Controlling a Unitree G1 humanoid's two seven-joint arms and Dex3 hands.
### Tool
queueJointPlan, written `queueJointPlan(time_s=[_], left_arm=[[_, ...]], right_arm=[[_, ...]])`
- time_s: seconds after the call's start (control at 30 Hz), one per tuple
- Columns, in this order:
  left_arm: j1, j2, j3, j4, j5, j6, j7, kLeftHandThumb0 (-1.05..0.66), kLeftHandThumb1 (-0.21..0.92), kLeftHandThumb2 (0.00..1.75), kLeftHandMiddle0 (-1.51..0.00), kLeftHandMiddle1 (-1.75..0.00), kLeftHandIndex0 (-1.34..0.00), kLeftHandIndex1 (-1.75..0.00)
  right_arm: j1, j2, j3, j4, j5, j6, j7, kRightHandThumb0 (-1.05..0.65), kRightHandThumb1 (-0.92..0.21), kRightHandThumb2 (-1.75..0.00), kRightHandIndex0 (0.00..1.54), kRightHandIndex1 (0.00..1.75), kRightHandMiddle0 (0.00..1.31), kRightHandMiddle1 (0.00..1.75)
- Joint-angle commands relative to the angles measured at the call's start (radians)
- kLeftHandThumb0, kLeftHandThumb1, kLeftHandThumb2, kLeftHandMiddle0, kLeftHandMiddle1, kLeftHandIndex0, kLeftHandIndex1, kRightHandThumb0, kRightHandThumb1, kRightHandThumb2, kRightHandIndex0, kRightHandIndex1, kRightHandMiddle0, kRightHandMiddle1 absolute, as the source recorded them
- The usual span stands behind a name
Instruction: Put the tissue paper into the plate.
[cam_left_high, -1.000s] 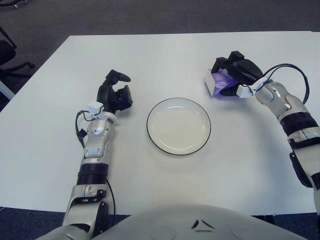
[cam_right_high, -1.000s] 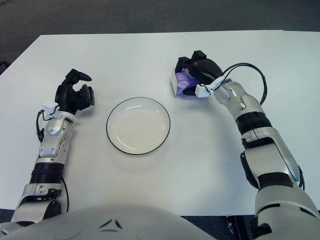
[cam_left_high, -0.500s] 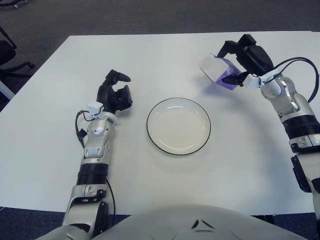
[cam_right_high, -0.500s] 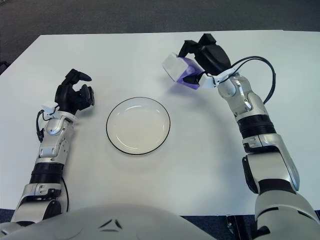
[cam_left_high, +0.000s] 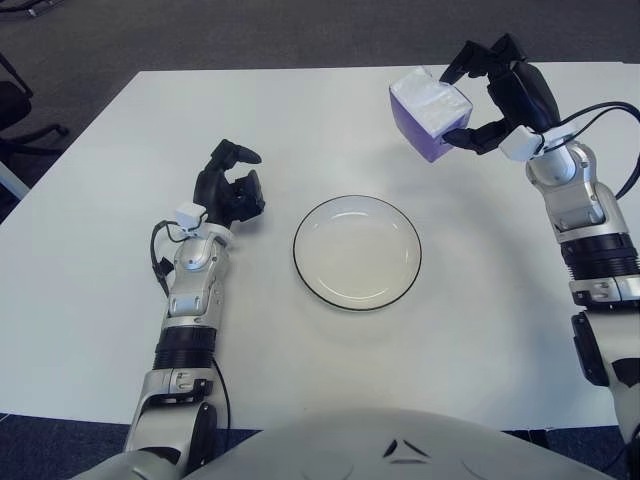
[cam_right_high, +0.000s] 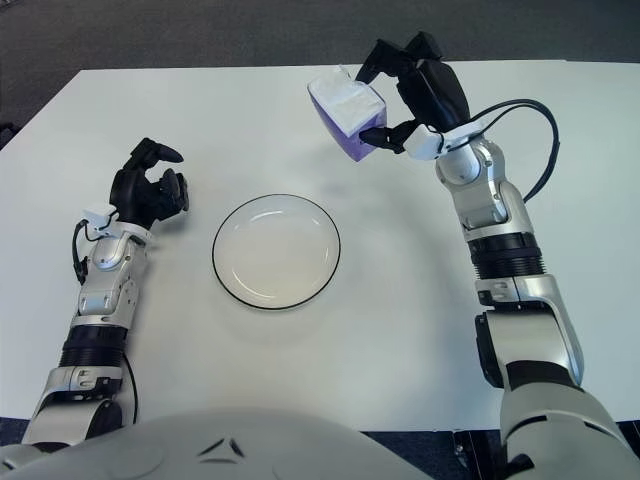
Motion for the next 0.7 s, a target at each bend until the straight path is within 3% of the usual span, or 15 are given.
queueJointPlan(time_s=[0.0,0.33,0.67], left_arm=[[0.201,-0.089,-0.021,0.132,0.006,-0.013,0.005,-0.42,0.51,1.08,-1.25,-1.75,-0.47,-1.75],[0.195,-0.092,-0.022,0.141,0.005,-0.012,0.000,-0.42,0.50,1.09,-1.25,-1.75,-0.47,-1.75],[0.194,-0.092,-0.025,0.143,0.005,-0.011,-0.003,-0.42,0.50,1.09,-1.25,-1.75,-0.47,-1.75]], right_arm=[[0.010,0.045,-0.029,-0.084,0.052,0.034,0.017,0.52,-0.19,-1.47,0.71,1.75,0.97,1.75],[0.051,0.085,-0.026,-0.217,0.047,0.086,0.049,0.53,-0.17,-1.49,0.73,1.75,1.00,1.75],[0.059,0.077,-0.015,-0.247,0.045,0.020,0.094,0.53,-0.16,-1.50,0.73,1.75,0.94,1.75]])
